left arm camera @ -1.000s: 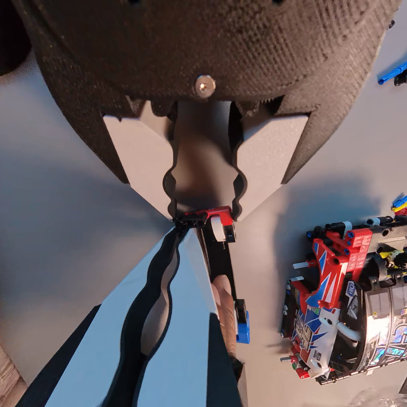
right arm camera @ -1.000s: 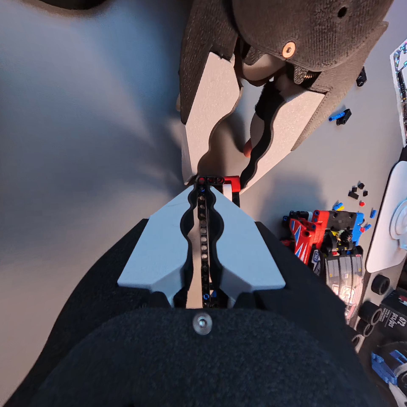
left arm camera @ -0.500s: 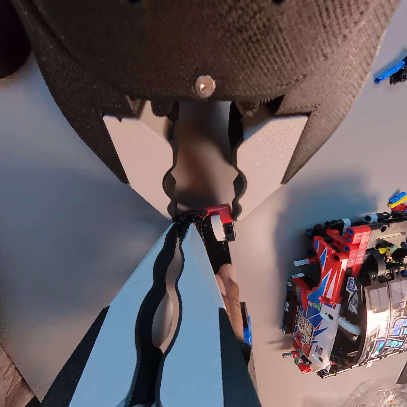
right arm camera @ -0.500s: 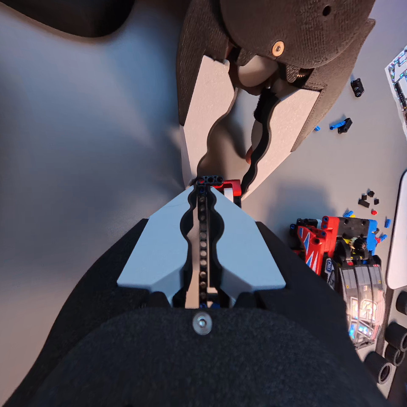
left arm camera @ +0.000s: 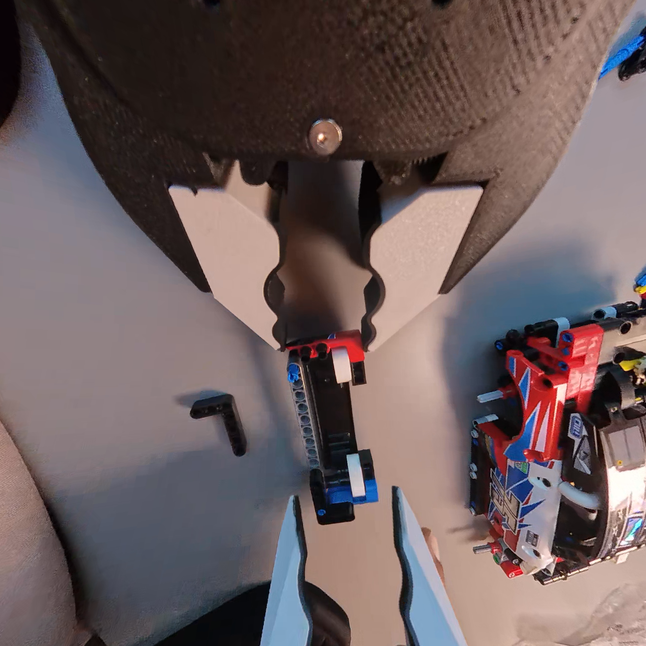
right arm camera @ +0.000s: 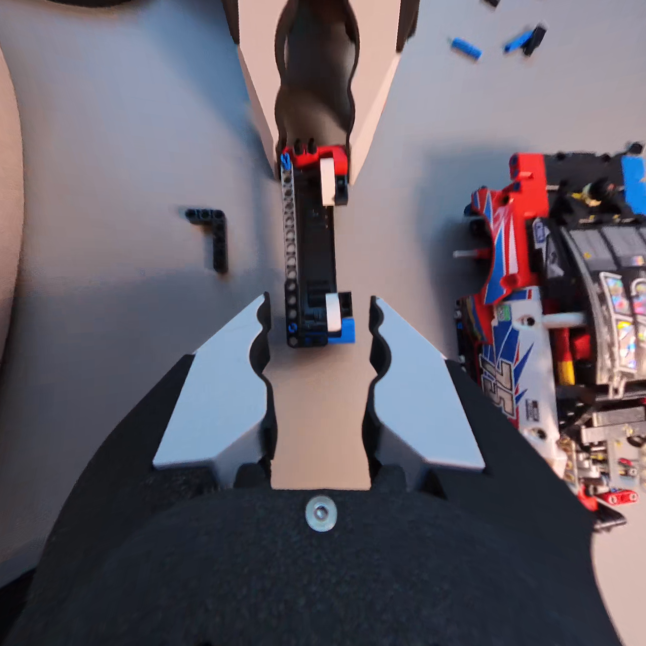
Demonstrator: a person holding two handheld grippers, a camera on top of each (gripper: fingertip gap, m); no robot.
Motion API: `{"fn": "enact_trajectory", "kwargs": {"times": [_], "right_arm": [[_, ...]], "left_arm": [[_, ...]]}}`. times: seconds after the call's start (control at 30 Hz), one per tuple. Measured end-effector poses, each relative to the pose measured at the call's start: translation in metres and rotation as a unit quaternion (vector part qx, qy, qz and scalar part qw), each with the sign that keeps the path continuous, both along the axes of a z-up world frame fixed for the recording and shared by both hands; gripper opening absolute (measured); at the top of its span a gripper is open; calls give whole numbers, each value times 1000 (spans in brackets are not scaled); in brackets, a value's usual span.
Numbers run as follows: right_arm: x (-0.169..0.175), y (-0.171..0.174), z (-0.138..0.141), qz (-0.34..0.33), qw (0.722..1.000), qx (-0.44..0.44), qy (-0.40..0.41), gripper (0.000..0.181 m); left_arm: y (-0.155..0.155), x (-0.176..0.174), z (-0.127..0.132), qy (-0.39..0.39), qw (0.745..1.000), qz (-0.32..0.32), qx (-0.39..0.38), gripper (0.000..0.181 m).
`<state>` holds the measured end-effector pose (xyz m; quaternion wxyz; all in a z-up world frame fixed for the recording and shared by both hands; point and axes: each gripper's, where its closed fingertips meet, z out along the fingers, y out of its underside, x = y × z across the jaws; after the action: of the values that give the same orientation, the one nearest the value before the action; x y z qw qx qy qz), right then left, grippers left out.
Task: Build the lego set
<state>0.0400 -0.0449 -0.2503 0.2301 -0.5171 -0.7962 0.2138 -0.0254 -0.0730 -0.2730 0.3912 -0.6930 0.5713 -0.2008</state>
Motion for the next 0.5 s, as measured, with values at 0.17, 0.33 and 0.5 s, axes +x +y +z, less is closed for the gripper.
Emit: {"fn": "enact_trajectory", "kwargs": {"times": [0.17,0.33,0.5], "right_arm": [[8,9,-26,-6,1000,-7,-23,48],[16,2,-25,-38,999,-30,3,41],[16,-3,8,-23,994,-14,103,46]], "left_arm": [[13,-18,18,-26,999,47,5,47],[-21,-11,55,-86,994,74,-1,39],[-58,36,32,-55,994,60,-67,40]]}}
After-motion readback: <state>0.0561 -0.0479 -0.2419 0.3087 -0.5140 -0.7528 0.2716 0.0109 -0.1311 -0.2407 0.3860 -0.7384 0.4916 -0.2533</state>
